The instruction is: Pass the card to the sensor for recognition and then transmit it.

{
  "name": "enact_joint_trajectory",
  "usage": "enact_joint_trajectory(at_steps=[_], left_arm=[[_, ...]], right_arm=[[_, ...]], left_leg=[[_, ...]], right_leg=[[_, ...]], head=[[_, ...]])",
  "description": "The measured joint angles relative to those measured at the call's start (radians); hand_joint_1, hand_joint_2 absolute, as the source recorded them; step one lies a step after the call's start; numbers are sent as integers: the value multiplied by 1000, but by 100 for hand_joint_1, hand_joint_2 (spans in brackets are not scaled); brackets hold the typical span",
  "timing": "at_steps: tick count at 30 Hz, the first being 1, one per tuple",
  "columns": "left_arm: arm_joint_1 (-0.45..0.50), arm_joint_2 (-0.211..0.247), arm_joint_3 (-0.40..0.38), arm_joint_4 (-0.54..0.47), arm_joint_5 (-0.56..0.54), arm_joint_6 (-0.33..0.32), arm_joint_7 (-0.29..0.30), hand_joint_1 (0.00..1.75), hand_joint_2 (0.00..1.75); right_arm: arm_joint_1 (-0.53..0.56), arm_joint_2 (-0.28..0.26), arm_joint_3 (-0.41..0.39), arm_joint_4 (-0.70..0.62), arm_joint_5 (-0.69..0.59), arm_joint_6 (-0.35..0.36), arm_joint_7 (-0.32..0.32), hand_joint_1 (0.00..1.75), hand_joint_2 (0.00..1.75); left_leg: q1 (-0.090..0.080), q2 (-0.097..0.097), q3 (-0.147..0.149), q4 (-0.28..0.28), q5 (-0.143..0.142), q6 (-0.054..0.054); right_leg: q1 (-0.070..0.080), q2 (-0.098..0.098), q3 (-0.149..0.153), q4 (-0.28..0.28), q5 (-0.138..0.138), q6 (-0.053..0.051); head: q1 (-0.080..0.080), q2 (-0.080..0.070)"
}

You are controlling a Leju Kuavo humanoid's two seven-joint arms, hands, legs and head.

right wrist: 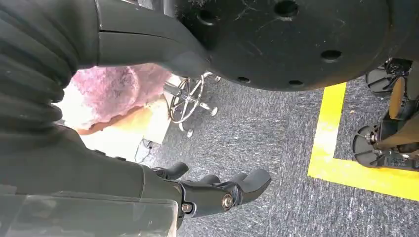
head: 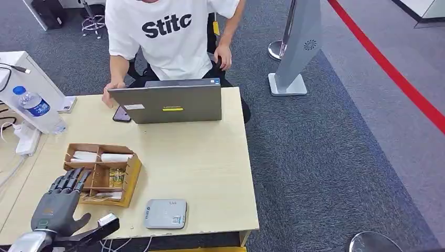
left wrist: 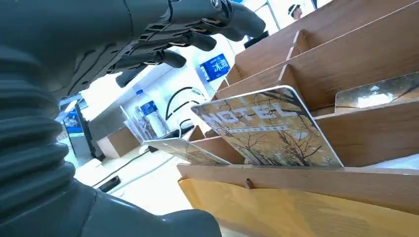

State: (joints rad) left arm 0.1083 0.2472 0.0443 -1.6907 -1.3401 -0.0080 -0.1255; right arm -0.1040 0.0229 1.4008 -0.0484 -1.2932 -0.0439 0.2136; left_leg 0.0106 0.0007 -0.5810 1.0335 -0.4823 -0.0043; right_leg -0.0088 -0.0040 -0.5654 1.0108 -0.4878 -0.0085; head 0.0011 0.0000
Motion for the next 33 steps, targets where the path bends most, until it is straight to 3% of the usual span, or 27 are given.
enact_joint_trajectory(at_steps=[13,14,15,33], left_arm=[[1,0,1,-1,-3,-2,-3,0,175],[1,0,1,-2,-4,-3,-3,40,175],[1,0,1,-2,-4,-3,-3,175,175],[10,-6,7,-3,-5,-18,-15,175,175]], right_arm=[[0,0,0,0,-15,0,0,0,175],[0,0,1,0,-15,0,0,0,175],[0,0,2,0,-15,0,0,0,175],[0,0,18,1,-21,3,-1,0,175]], left_leg=[[0,0,0,0,0,0],[0,0,0,0,0,0],[0,0,0,0,0,0],[0,0,0,0,0,0]], right_leg=[[0,0,0,0,0,0],[0,0,0,0,0,0],[0,0,0,0,0,0],[0,0,0,0,0,0]], head=[[0,0],[0,0],[0,0],[0,0]])
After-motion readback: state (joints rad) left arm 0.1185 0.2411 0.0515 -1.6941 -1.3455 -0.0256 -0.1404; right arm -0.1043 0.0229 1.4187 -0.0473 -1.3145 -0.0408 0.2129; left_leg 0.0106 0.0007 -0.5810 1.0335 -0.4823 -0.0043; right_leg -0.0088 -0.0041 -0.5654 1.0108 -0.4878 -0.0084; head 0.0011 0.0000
